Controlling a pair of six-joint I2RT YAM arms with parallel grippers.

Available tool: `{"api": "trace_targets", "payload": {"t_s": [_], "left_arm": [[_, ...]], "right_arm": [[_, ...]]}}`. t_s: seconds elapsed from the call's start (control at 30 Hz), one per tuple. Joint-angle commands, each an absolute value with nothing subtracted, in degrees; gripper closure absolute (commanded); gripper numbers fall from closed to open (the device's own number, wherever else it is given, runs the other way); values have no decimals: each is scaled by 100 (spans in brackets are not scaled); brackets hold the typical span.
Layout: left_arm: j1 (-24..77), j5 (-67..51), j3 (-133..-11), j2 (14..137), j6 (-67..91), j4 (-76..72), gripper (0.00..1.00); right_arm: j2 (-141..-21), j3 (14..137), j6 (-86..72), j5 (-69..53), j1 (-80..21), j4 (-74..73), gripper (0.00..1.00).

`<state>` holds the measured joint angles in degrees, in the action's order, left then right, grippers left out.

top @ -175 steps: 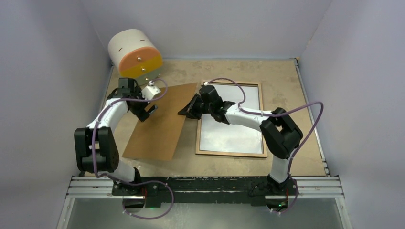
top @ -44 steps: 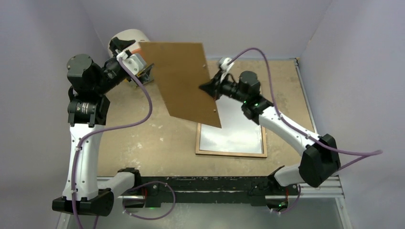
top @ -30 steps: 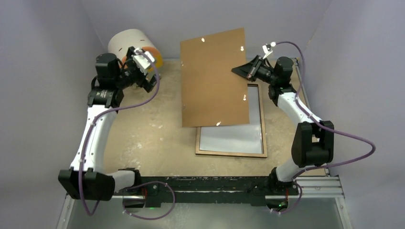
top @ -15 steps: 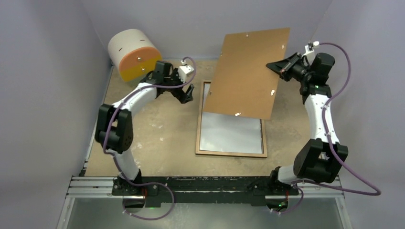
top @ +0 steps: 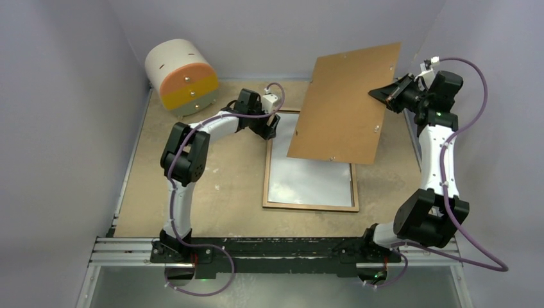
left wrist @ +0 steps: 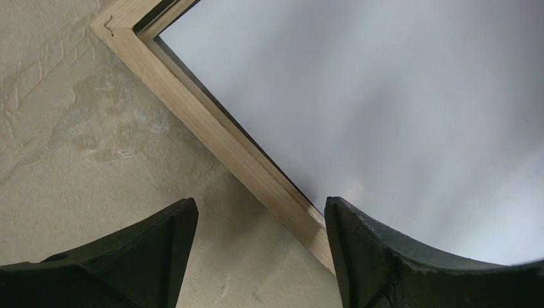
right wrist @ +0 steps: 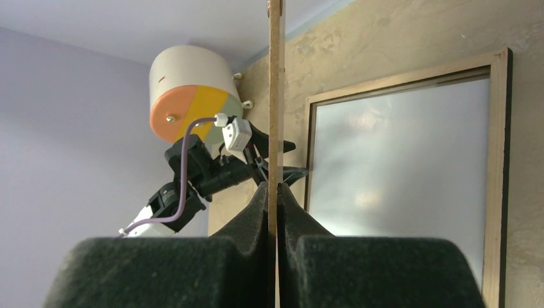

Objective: Put the photo into the frame
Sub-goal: Move the photo frame to the center of the board.

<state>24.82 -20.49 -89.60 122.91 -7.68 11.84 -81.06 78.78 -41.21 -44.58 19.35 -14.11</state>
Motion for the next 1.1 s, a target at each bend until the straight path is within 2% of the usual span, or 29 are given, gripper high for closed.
{"api": "trace_targets", "payload": {"t_s": [0.0,0.1,0.3,0.53,0.6,0.73,1.07], "left_arm": [[2511,-1801,-9026,12271,-626,822,28],[2513,-1739,-8817,12241,-715,752,39],[2512,-1708,-8648,12366,-715,816,52],[2502,-1947,-8475,12322,-591,738,55],[2505,-1871,-8456,12316,-653,771,60],[2416,-1702,-8341,12223,-806,917,75],[1790,-1919,-7785,11743,-971,998,78]], "right_arm": [[-8020,7996,-4171,-4710,1925,-1115,100],[-8033,7880,-4167,-4622,1925,-1010,100],[-8050,7720,-4193,-4605,1916,-931,100],[-8107,7628,-4138,-4539,1835,-919,100],[-8141,7633,-4092,-4499,1773,-961,100],[-8243,7637,-3991,-4442,1582,-1029,100],[-8454,6965,-4237,-4502,924,-479,100]]}}
